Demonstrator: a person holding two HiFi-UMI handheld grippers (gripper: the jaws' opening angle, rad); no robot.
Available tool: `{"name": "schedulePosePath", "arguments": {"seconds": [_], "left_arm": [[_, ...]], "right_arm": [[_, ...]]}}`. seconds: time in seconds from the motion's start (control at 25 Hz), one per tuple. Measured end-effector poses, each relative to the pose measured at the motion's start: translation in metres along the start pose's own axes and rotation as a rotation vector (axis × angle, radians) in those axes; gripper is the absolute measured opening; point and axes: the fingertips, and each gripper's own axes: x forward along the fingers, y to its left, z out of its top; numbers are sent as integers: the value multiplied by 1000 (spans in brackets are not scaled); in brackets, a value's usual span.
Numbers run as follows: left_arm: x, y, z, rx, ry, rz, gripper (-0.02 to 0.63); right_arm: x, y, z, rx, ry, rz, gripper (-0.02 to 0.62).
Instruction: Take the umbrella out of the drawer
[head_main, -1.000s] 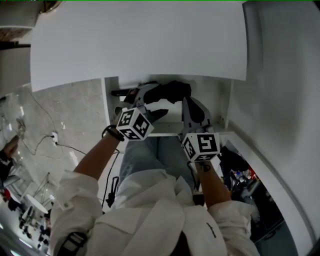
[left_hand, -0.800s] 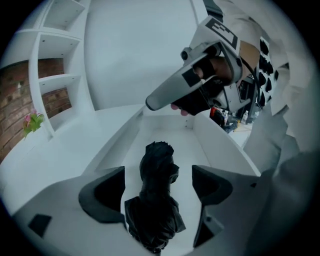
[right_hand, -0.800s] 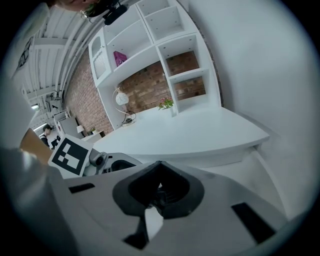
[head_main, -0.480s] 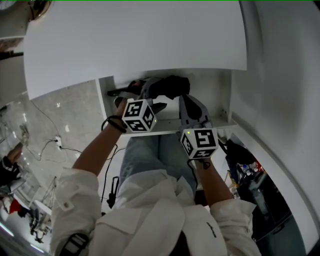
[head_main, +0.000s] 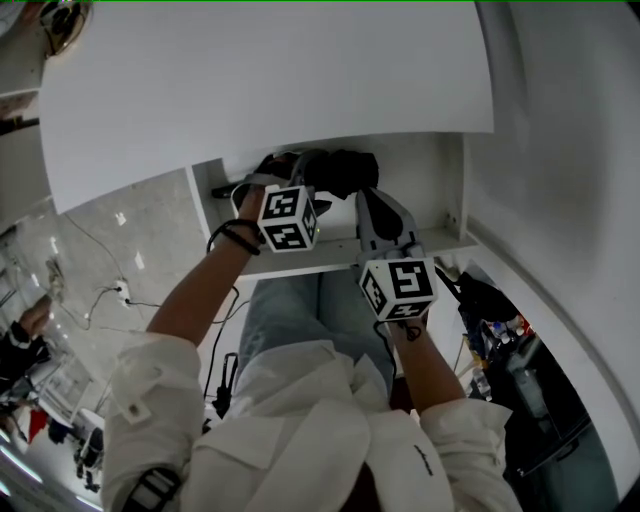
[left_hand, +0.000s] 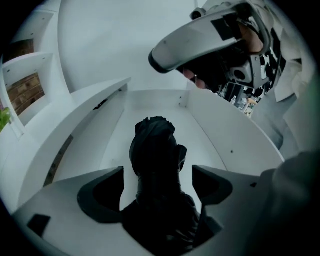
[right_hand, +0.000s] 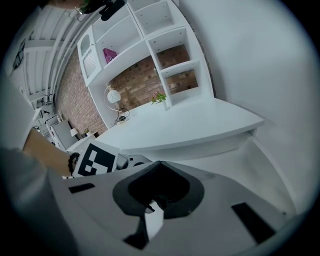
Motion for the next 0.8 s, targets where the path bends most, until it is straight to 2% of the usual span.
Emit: {"name": "schedulePosePath", "arguments": {"seconds": [0.28,0.8], "left_arm": [[18,-3,-7,4,46,-49,411],[28,0,-15,39,113,-30,410]], "right_arm": [[0,-2,2,20,-10,-13,17],[-2,-2,4,32,-16,-7,17]]}}
